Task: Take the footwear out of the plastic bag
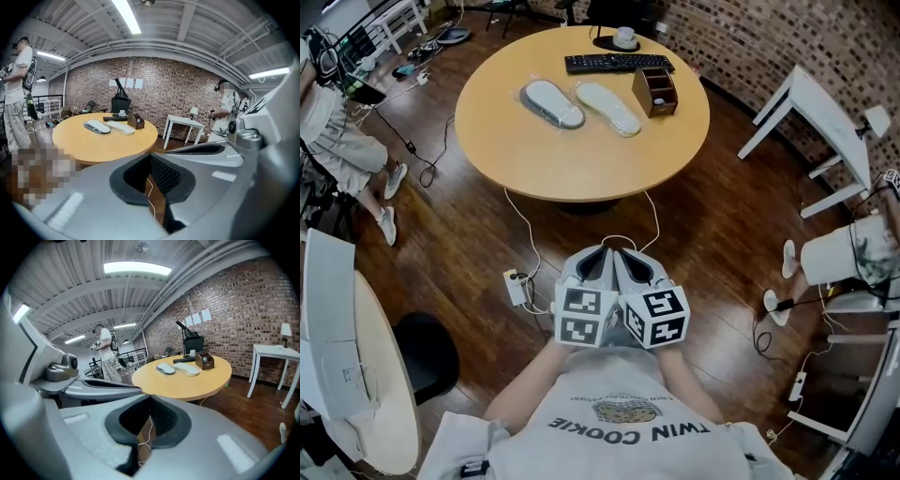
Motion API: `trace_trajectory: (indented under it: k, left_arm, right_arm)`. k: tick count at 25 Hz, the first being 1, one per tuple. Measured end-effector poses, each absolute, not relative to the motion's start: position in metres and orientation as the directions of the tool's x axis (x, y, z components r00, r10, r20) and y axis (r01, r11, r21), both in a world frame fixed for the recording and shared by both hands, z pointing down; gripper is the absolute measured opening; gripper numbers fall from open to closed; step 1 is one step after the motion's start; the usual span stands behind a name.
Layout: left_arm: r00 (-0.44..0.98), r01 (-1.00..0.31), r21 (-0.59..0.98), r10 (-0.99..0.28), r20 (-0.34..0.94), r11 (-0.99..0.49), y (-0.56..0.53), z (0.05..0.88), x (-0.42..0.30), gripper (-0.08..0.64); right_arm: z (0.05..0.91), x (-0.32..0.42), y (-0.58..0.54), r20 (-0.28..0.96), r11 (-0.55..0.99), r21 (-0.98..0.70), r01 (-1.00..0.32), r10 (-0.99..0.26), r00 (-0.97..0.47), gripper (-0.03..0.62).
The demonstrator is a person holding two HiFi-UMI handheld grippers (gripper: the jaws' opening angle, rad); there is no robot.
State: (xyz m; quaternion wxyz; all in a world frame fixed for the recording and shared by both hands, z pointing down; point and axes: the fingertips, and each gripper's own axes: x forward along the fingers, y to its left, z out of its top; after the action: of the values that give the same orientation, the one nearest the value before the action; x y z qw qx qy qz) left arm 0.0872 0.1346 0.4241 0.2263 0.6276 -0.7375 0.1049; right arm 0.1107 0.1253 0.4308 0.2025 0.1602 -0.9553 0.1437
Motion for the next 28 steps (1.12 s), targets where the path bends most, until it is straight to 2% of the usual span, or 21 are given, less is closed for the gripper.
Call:
trace_trajectory:
  k: [18, 28]
  left_arm:
    - [-0.162, -0.974, 0.062, -0.863, 0.479, 0.217, 0.018, 0.423, 0.04, -0.002]
    - [-0.133, -0.986, 0.02, -0.864, 0.485, 0.163, -0.017, 0.428, -0.017, -0.002]
  right_arm:
    - [0.431, 0.062, 0.008, 0.41, 0.917, -0.234, -0.323, -0.208, -0.888, 0.002]
    - [0.433, 0.006, -0.025, 0.401, 0.914, -0.234, -0.332, -0.221, -0.889, 0.002]
